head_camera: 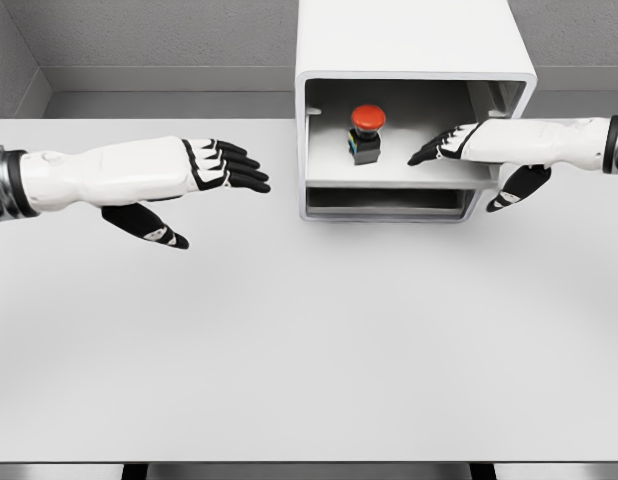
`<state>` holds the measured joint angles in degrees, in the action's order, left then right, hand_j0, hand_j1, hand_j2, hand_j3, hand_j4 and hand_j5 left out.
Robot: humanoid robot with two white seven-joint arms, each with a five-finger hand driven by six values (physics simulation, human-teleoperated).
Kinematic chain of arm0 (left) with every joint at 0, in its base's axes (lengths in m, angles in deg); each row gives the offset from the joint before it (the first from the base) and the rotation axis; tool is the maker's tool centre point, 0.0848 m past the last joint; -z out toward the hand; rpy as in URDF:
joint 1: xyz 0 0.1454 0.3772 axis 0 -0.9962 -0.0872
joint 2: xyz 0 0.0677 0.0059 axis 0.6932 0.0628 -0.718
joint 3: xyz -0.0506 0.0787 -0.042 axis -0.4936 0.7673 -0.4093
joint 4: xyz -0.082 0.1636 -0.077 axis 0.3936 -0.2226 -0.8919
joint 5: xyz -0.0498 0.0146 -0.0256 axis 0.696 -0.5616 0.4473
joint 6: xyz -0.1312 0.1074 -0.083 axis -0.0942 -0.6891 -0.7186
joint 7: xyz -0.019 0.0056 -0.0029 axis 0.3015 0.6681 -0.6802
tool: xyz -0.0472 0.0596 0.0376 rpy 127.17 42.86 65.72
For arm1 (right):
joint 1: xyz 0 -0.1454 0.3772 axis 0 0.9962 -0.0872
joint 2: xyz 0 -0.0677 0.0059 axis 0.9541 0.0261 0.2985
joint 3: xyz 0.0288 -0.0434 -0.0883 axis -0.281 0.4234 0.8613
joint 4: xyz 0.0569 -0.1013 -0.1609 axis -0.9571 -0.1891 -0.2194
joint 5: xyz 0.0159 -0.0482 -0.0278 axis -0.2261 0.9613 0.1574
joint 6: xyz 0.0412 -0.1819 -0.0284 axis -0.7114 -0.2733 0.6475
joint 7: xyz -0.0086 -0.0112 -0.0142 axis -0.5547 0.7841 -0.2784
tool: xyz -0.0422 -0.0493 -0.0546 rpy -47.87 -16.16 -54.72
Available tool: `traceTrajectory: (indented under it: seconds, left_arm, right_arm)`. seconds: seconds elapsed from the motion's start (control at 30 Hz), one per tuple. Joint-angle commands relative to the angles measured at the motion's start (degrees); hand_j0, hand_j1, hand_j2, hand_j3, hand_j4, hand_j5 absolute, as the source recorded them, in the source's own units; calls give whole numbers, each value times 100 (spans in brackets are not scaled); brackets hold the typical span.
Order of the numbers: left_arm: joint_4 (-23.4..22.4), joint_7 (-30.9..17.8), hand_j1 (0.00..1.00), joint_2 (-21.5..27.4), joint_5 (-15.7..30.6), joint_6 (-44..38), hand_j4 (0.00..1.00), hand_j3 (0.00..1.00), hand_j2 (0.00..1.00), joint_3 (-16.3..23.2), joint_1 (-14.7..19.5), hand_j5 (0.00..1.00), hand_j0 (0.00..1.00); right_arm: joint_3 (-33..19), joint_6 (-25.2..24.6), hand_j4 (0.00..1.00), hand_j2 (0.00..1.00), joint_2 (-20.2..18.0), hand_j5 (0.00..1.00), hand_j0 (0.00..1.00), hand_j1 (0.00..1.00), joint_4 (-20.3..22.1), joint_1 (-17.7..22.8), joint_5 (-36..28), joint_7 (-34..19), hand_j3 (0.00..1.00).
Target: Slide open multi-storey tabletop storage cabinets and put open load switch and slide close multi-storey tabletop storage cabinets
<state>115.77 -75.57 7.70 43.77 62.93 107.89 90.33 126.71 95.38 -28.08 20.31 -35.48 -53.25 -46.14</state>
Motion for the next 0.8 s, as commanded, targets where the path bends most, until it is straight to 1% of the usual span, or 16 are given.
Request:
traceTrajectory:
  seconds: [0.0,0.1,0.13,0.2,0.23,0.27,0.37,0.5,0.53,0.57,0.6,0.73,0.77]
  left_arm:
    - [-42,2,100,-43,43,8,100,100,100,82,0,100,100]
    - [-42,2,100,-43,43,8,100,100,100,73,0,100,100]
    - [-42,2,100,-43,43,8,100,100,100,73,0,100,100]
    - [-42,2,100,-43,35,8,100,100,100,82,0,100,100]
    - [-42,2,100,-34,35,8,100,100,100,73,0,100,100]
    - [-42,2,100,-34,35,8,100,100,100,73,0,100,100]
    - [-42,2,100,-34,43,8,100,100,100,82,0,100,100]
    - [-50,2,100,1,43,8,100,100,100,73,0,100,100]
    - [-50,2,100,10,35,8,100,100,100,73,0,100,100]
    - [-50,2,100,18,35,8,100,100,100,82,0,100,100]
    - [-50,2,100,18,35,8,100,100,100,73,0,100,100]
    - [-50,2,100,27,35,8,100,100,100,73,-8,100,100]
    - [-42,2,100,18,35,8,100,100,100,73,-70,100,100]
  right_arm:
    - [71,-375,100,100,214,100,100,100,-102,-9,-2,566,100]
    - [71,-373,100,100,205,100,100,100,-6,-70,-11,566,100]
    - [71,-373,100,100,196,100,100,100,143,-88,-11,566,100]
    - [71,-373,100,100,117,100,100,100,741,-79,-11,566,100]
    - [71,-373,100,100,12,100,100,100,1128,-61,-11,566,100]
    - [71,-373,100,100,-85,100,100,100,1409,-70,-11,566,100]
    - [62,-373,100,100,-182,100,100,100,1524,-97,-38,566,100]
    - [62,-373,100,100,-481,100,100,100,1577,-53,-38,566,100]
    - [71,-373,100,100,-560,100,100,100,1655,-26,-38,566,100]
    - [79,-373,100,100,-735,100,100,100,1927,0,-38,566,100]
    - [106,-373,100,100,-832,100,100,100,2200,18,-38,566,100]
    - [185,-373,100,100,-859,100,100,100,2244,334,-38,566,100]
    - [185,-373,100,100,-841,100,100,100,2236,378,-38,566,100]
